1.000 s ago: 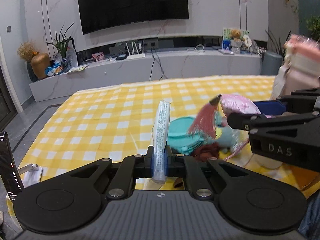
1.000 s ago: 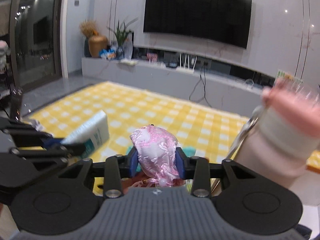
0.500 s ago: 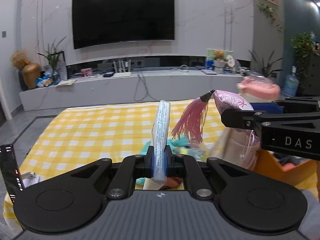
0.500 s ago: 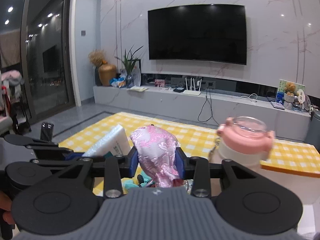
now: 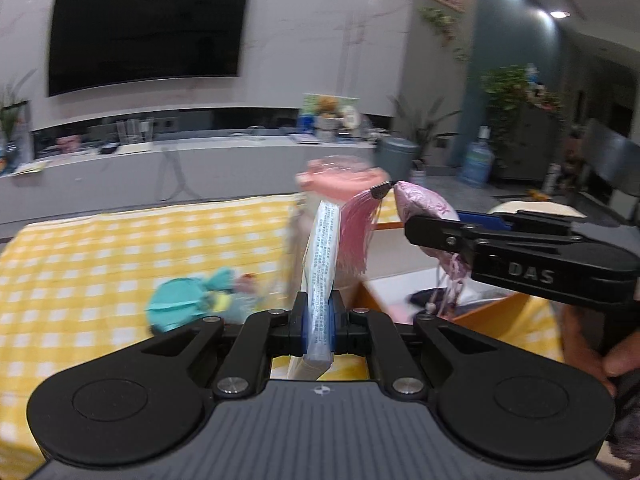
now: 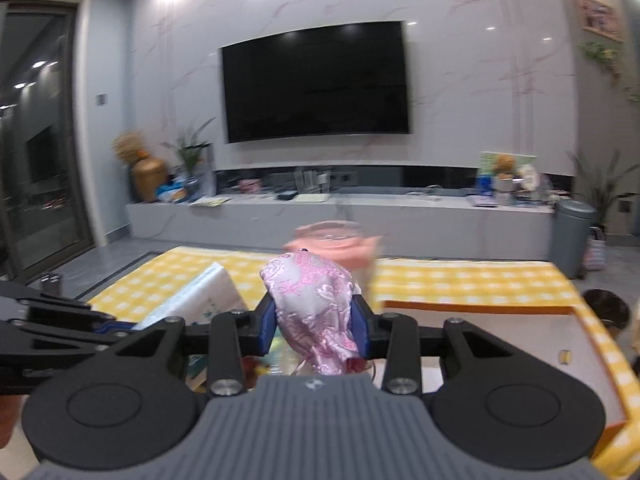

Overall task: Organize soft objects
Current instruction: 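Carry the white packet and pink floral fabric with both tools over the box, then open both tools to drop the white packet and pink fabric into the box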

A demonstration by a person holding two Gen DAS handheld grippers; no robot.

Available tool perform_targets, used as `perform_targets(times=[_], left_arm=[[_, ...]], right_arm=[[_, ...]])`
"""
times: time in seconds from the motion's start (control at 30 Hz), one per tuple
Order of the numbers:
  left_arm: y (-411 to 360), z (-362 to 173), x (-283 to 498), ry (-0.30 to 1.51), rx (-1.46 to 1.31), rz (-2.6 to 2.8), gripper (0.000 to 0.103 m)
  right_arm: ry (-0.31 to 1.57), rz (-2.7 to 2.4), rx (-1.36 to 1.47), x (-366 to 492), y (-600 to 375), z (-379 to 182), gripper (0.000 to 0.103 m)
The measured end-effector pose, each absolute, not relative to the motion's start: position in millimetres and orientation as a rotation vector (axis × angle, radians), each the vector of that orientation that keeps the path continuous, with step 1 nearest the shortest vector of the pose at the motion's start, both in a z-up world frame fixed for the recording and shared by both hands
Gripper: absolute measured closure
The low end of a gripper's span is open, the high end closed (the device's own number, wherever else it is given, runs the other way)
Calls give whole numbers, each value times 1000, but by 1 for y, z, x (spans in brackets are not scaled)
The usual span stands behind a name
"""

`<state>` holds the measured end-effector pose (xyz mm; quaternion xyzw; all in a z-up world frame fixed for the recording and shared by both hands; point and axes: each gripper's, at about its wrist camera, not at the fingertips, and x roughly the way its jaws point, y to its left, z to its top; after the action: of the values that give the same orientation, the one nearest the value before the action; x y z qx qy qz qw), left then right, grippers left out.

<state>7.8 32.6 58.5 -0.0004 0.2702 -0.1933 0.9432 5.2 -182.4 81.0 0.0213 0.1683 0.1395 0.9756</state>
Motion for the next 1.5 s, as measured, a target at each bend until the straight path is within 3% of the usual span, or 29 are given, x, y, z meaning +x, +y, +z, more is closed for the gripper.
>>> perform_targets(times=[0.33,0.8,1.23,1.5], left_arm=[[-33,75,29,524,20,-626,93],[-120,65,72,538,128,-682,93],[-173,7,122,731,246,-599,92],[-190,-17,138,785,317,-550,92]], right_arm=[[285,65,63,2,-250,96,65],[337,-41,158,67,-318,101,65],[697,-46,76,150,-348,17,65],[826,-53,-37,185,-345,-23,65]])
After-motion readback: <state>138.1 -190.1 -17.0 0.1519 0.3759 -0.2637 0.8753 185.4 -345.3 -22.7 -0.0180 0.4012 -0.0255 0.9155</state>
